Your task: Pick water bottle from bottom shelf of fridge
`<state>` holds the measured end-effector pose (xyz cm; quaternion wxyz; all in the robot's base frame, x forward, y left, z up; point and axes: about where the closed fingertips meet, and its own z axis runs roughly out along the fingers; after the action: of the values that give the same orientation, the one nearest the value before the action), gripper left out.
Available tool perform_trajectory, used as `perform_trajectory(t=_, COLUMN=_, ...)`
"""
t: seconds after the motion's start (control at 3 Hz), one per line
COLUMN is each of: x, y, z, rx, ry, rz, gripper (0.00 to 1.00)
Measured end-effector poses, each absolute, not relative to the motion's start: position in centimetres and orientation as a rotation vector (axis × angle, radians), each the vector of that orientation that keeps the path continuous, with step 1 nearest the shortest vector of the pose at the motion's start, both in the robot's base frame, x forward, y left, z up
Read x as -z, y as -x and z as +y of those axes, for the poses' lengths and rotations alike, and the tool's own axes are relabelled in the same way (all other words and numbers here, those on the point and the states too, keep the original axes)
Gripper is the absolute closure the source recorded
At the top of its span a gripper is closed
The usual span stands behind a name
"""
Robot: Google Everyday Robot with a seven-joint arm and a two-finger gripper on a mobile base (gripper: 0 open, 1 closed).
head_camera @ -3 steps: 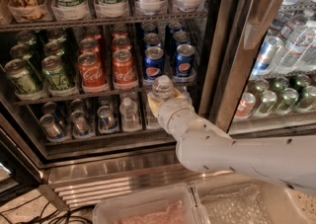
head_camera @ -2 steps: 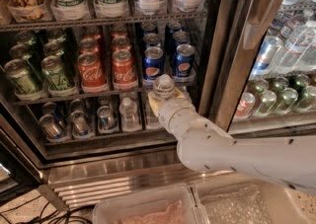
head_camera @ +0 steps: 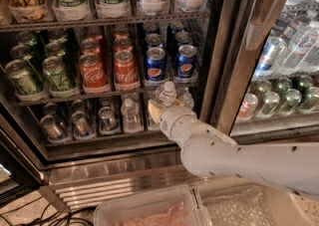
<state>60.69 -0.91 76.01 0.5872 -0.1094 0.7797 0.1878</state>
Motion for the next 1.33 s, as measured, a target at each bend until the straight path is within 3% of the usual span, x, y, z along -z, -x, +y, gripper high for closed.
perform_trajectory(t=0.67, x=-71.8, y=-58.6, z=2.0, rx=-0.737, ry=0.144, rz=1.99, gripper=1.0)
perform_trajectory(t=1.33, x=-71.3, y=-57.5, z=2.4, rx=-0.809, ry=0.077, rz=2.031, gripper=1.0)
